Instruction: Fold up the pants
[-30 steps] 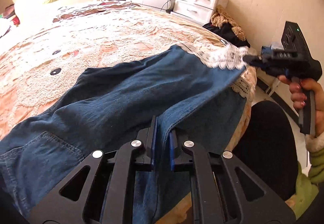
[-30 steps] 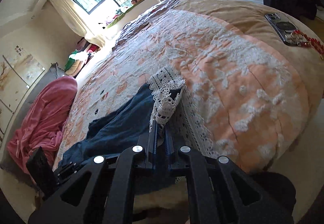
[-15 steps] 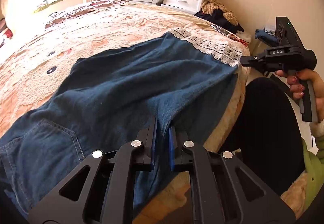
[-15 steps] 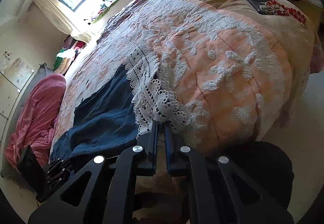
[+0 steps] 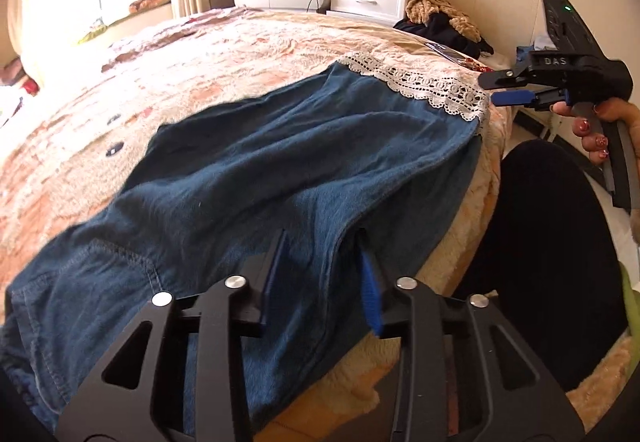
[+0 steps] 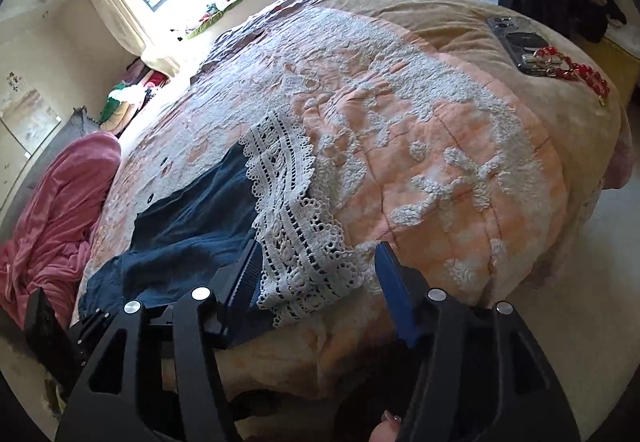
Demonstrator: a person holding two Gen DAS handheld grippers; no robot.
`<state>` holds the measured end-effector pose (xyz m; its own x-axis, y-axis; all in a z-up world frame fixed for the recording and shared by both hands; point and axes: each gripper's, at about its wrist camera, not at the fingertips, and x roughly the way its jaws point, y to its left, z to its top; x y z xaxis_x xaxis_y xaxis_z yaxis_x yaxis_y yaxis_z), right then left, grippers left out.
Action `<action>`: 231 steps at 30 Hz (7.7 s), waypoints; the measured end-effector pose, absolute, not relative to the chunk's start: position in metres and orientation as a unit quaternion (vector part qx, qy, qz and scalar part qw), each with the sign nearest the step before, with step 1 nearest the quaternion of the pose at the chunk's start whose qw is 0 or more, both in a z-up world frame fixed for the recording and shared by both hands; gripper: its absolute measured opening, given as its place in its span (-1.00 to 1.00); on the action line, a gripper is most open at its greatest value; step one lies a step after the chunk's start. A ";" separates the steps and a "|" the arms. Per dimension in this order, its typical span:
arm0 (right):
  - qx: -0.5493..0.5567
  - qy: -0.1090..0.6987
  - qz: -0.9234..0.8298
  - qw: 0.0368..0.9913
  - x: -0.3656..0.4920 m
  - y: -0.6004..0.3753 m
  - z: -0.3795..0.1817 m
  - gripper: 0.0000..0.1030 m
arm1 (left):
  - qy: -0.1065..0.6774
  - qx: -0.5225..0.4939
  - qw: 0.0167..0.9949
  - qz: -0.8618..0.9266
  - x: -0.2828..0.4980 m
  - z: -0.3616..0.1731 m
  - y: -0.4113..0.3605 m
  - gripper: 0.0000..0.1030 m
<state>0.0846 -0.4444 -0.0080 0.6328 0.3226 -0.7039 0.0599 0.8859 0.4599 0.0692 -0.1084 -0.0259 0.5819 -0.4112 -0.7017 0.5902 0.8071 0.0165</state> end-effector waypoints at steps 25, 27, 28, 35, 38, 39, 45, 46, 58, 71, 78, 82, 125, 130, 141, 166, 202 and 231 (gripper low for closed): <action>0.170 0.389 0.090 0.901 0.070 -0.445 0.012 -0.31 | 0.389 0.126 0.859 -0.308 0.056 -0.032 -0.106 -0.35; 0.136 0.376 0.125 0.908 0.072 -0.426 0.026 -0.27 | 0.381 0.114 0.865 -0.305 0.052 -0.022 -0.099 -0.24; 0.123 0.375 0.140 0.908 0.074 -0.416 0.030 -0.23 | 0.375 0.107 0.870 -0.300 0.050 -0.016 -0.094 -0.23; 0.049 0.423 0.212 0.879 0.110 -0.340 0.006 -0.07 | 0.397 0.078 0.895 -0.191 0.052 -0.005 -0.037 -0.06; 0.030 0.462 0.183 0.867 0.119 -0.332 -0.017 -0.04 | 0.420 0.075 0.897 -0.119 0.052 -0.012 -0.010 0.08; 0.025 0.472 0.172 0.865 0.121 -0.333 -0.023 -0.03 | 0.426 0.074 0.897 -0.096 0.053 -0.016 -0.002 0.08; 0.053 0.470 0.183 0.862 0.117 -0.355 -0.030 -0.04 | 0.433 0.027 0.896 -0.097 0.060 -0.021 0.039 0.08; 0.049 0.470 0.182 0.862 0.118 -0.353 -0.033 -0.03 | 0.435 0.022 0.895 -0.099 0.063 -0.024 0.041 0.08; 0.078 0.378 0.198 0.901 0.132 -0.367 0.029 0.26 | 0.395 0.040 0.907 -0.140 0.106 0.033 -0.011 0.48; 0.089 0.394 0.213 0.890 0.270 -0.398 0.031 0.28 | 0.497 -0.048 0.852 -0.156 0.241 -0.018 -0.033 0.07; 0.091 0.432 0.218 0.870 0.270 -0.405 -0.011 0.22 | 0.503 -0.069 0.845 -0.169 0.259 -0.038 -0.036 -0.06; 0.049 0.437 0.237 0.866 0.264 -0.386 -0.016 -0.25 | 0.498 -0.073 0.842 -0.195 0.257 -0.037 -0.045 -0.76; -0.043 0.366 0.173 0.914 0.257 -0.382 0.015 -0.71 | 0.436 0.043 0.889 -0.132 0.266 -0.012 -0.095 -0.87; -0.069 0.427 0.155 0.888 0.277 -0.375 -0.028 -0.62 | 0.450 0.056 0.884 -0.115 0.274 -0.040 -0.095 -0.70; -0.028 0.417 0.125 0.900 0.275 -0.399 -0.018 0.18 | 0.443 0.025 0.893 -0.072 0.260 -0.031 -0.050 0.08; 0.045 0.344 0.127 0.929 0.212 -0.416 0.024 0.68 | 0.374 -0.040 0.926 0.020 0.083 0.033 0.037 0.67; 0.045 0.441 0.082 0.893 0.108 -0.417 -0.025 0.54 | 0.412 -0.142 0.898 0.058 0.054 -0.015 0.102 0.22; 0.106 0.491 0.176 0.847 0.313 -0.396 -0.022 -0.64 | 0.442 -0.020 0.897 -0.025 0.159 -0.034 -0.023 0.53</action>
